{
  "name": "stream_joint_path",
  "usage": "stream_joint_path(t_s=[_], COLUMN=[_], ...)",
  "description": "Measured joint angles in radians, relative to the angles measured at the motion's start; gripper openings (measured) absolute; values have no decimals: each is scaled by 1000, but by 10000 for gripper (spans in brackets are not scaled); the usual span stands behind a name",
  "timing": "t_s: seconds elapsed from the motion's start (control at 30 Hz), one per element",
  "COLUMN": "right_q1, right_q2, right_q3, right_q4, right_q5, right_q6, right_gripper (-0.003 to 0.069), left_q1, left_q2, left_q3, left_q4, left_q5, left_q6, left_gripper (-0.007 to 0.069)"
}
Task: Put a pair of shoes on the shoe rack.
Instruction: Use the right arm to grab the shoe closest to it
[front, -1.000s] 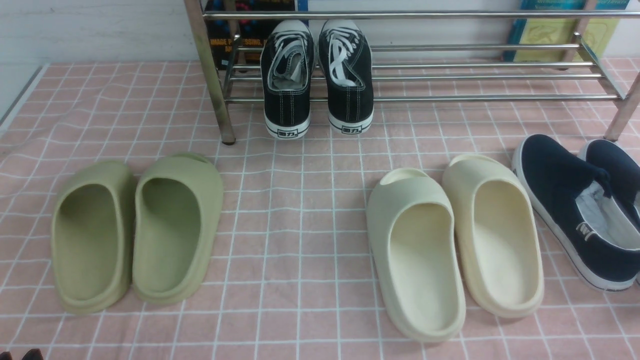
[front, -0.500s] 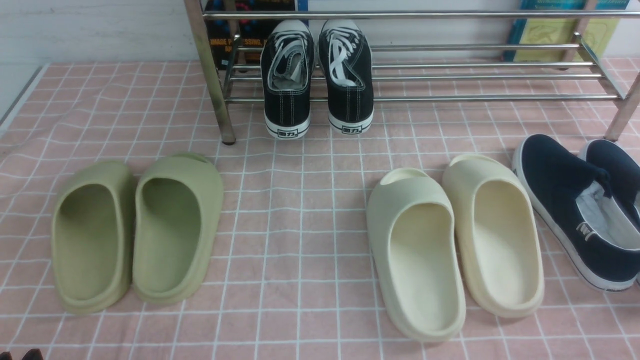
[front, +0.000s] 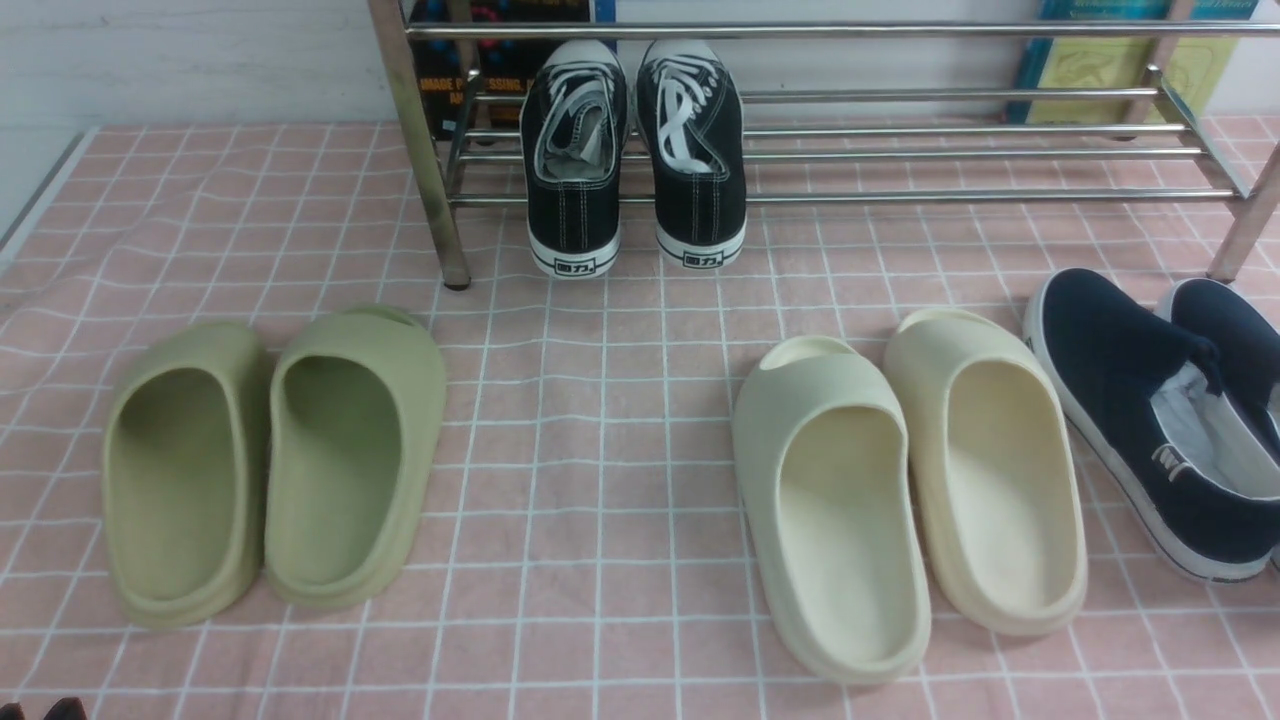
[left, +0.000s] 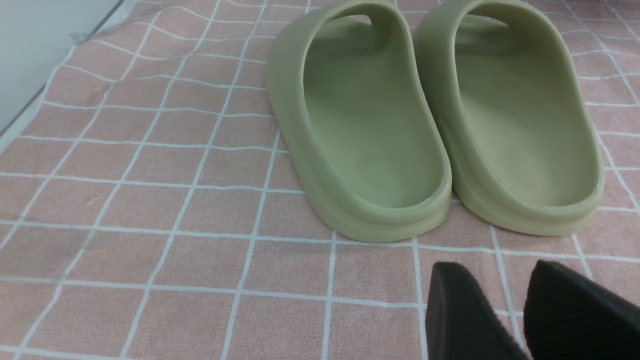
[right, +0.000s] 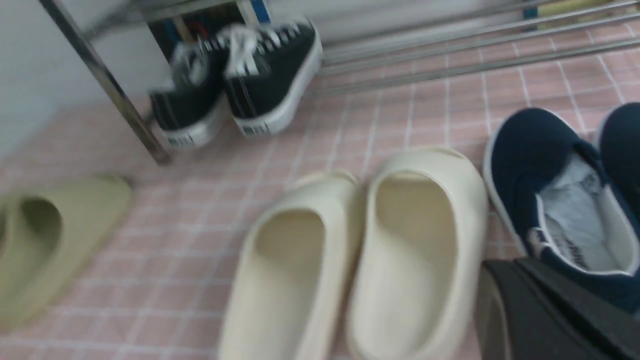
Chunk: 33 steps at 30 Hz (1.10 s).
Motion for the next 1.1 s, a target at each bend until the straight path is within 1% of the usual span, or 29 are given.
stream_joint_path(t_s=[0.03, 0.07, 0.13, 0.17, 0.2, 0.23, 0.27, 0.37, 0.43, 0.47, 0.53, 0.6, 0.63, 0.67, 0.7, 0.73, 0.77, 0.8, 0.87, 0.9, 0.93, 1.0, 1.07, 1.1], right_q1=[0, 0, 0, 0, 0, 0, 0, 0, 0, 0, 8, 29, 45, 48, 72, 78, 101, 113, 121, 122, 122, 122, 122, 122], right_q2=[55, 137, 269, 331, 343, 446, 488, 597, 710, 718, 831, 898, 927, 941, 988, 995, 1047, 1091, 1145, 1151, 1201, 1248, 1287, 1314], right_q3=[-52, -141, -244, -295, -305, -380, -408, -459, -480, -480, -487, -501, -511, -516, -539, -543, -572, -595, -618, -620, -629, -634, -634, -634], right_q4=[-47, -109, -187, -211, -214, -228, -228, -228, -231, -231, -240, -263, -277, -284, -313, -317, -356, -389, -441, -441, -481, -502, -505, -506], right_q5=[54, 148, 267, 326, 348, 418, 445, 459, 436, 433, 416, 412, 408, 407, 396, 392, 374, 357, 336, 334, 319, 311, 304, 296], right_q6=[0, 0, 0, 1, 2, 6, 8, 8, 8, 8, -1, -3, -3, -3, 2, 6, 28, 48, 81, 85, 122, 148, 158, 161], right_gripper=[-19, -19, -19, -19, -19, -19, -19, -18, -15, -15, 6, 43, 74, 82, 142, 162, 246, 309, 393, 400, 456, 481, 478, 459], left_q1=[0, 0, 0, 0, 0, 0, 0, 0, 0, 0, 0, 0, 0, 0, 0, 0, 0, 0, 0, 0, 0, 0, 0, 0], left_q2=[0, 0, 0, 0, 0, 0, 0, 0, 0, 0, 0, 0, 0, 0, 0, 0, 0, 0, 0, 0, 0, 0, 0, 0], left_q3=[0, 0, 0, 0, 0, 0, 0, 0, 0, 0, 0, 0, 0, 0, 0, 0, 0, 0, 0, 0, 0, 0, 0, 0], left_q4=[0, 0, 0, 0, 0, 0, 0, 0, 0, 0, 0, 0, 0, 0, 0, 0, 0, 0, 0, 0, 0, 0, 0, 0], left_q5=[0, 0, 0, 0, 0, 0, 0, 0, 0, 0, 0, 0, 0, 0, 0, 0, 0, 0, 0, 0, 0, 0, 0, 0], left_q6=[0, 0, 0, 0, 0, 0, 0, 0, 0, 0, 0, 0, 0, 0, 0, 0, 0, 0, 0, 0, 0, 0, 0, 0], left_gripper=[240, 240, 240, 240, 240, 240, 240, 240, 240, 240, 240, 240, 240, 240, 240, 240, 240, 240, 240, 240, 240, 240, 240, 240])
